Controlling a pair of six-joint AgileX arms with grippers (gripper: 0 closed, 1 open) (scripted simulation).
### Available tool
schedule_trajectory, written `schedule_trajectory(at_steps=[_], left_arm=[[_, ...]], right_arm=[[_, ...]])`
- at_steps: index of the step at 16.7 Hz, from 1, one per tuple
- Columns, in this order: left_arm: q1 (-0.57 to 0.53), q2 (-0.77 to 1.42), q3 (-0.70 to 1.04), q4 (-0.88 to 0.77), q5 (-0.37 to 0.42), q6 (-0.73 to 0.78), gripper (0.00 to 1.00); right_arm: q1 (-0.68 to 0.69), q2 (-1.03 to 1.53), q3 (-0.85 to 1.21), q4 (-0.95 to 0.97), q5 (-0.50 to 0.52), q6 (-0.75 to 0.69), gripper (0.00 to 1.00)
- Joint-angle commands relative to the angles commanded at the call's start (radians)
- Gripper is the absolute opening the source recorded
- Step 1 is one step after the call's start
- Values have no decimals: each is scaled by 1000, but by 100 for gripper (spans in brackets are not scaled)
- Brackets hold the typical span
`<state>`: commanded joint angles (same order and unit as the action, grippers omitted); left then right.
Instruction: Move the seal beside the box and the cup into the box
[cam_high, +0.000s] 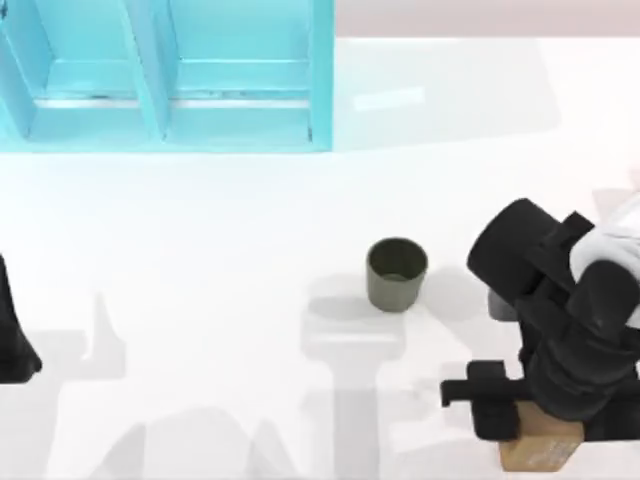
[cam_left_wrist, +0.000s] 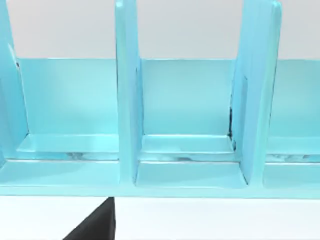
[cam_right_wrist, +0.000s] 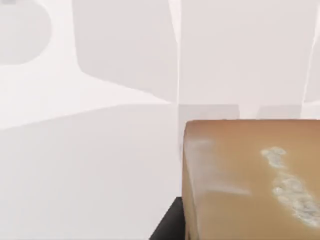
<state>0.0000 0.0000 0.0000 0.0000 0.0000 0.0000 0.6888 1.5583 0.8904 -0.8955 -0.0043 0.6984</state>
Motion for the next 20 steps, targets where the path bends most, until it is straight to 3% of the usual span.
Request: schedule_trajectory(at_steps=[6,11,16,20], left_arm=[[0,0,0,0,0,0,100],[0,0,0,0,0,0,100],[0,0,0,0,0,0,100],[0,0,0,0,0,0,100]], right_arm=[[-222,-227,58,-301,0,-223,0],[-265,-271,69,-345,-1,-266,0],[-286,-199,136,-361,1,-292,0],[-363,7,373,-403,4,-365,0]])
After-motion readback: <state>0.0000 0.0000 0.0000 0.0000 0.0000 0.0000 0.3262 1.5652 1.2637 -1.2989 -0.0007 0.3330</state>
